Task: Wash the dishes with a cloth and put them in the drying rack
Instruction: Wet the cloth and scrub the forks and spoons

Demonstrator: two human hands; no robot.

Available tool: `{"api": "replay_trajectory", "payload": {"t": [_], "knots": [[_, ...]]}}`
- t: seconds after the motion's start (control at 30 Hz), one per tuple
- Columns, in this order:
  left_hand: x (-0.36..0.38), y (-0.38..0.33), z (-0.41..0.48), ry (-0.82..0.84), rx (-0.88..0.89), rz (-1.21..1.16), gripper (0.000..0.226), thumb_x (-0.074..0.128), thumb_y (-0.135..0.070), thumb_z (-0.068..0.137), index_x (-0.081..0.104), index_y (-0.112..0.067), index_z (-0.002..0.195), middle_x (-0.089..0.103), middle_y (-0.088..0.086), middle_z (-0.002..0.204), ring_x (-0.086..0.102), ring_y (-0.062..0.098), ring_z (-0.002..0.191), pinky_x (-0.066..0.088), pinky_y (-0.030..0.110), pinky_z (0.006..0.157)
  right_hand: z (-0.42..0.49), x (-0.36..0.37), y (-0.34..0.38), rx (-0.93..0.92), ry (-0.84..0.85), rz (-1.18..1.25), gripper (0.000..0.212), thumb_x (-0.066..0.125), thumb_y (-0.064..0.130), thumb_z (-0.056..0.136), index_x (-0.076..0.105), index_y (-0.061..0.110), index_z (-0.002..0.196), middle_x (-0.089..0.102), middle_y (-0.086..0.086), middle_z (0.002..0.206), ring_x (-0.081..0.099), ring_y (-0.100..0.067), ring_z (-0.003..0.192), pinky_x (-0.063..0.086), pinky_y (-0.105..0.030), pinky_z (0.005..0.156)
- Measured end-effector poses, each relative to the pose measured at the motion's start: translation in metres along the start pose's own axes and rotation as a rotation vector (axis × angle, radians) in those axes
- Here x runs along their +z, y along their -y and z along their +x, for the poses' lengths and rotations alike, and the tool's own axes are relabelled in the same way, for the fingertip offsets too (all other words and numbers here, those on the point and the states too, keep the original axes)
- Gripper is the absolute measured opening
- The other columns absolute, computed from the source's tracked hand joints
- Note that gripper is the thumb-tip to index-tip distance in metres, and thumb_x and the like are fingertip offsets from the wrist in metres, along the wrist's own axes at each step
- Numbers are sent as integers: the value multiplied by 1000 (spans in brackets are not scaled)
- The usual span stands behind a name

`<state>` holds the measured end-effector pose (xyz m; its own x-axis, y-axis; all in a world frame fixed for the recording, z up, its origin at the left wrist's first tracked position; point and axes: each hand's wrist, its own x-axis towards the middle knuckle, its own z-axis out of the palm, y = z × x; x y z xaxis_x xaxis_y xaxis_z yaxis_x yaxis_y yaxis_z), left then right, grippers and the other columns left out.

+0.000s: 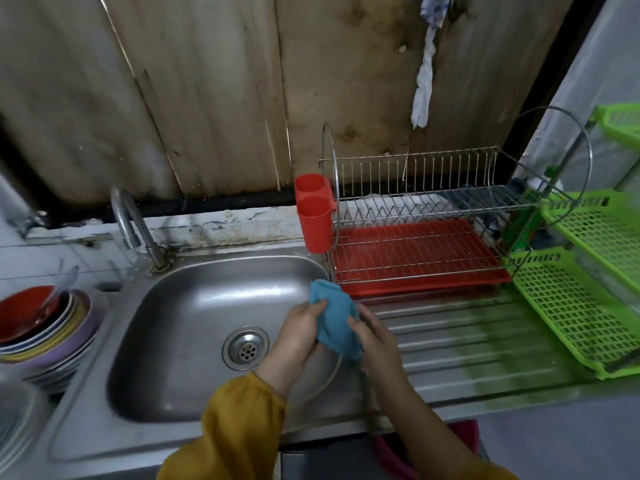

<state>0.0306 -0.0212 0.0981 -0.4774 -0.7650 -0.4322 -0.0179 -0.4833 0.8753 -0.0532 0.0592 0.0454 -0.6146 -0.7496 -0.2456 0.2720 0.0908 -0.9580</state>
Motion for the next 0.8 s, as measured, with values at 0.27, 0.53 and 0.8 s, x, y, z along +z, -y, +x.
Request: {"api": "replay_trajectory", "payload": {"t": [0.27,0.53,0.8], "knots": [[-36,-12,-22,128,69,136,18,48,-20,101,64,-13,103,72,2,88,67,14,80,55,26,69,3,43,18,190,214,306,84,83,55,57,58,18,128,69,-13,117,69,-25,104,56,-39,84],[-83,5,-15,-289,527,648,21,63,-38,84,65,-30,103,66,2,98,59,26,98,52,44,83,-9,72,16,180,367,395,45,66,26,76,64,11,118,72,-14,110,70,-26,96,57,-41,73],[-102,8,-33,-526,472,477,41,73,-21,86,54,-18,123,57,0,109,55,15,98,48,21,76,-18,100,22,322,395,357,26,57,20,95,63,9,117,72,-15,109,70,-28,98,57,-38,69]]}}
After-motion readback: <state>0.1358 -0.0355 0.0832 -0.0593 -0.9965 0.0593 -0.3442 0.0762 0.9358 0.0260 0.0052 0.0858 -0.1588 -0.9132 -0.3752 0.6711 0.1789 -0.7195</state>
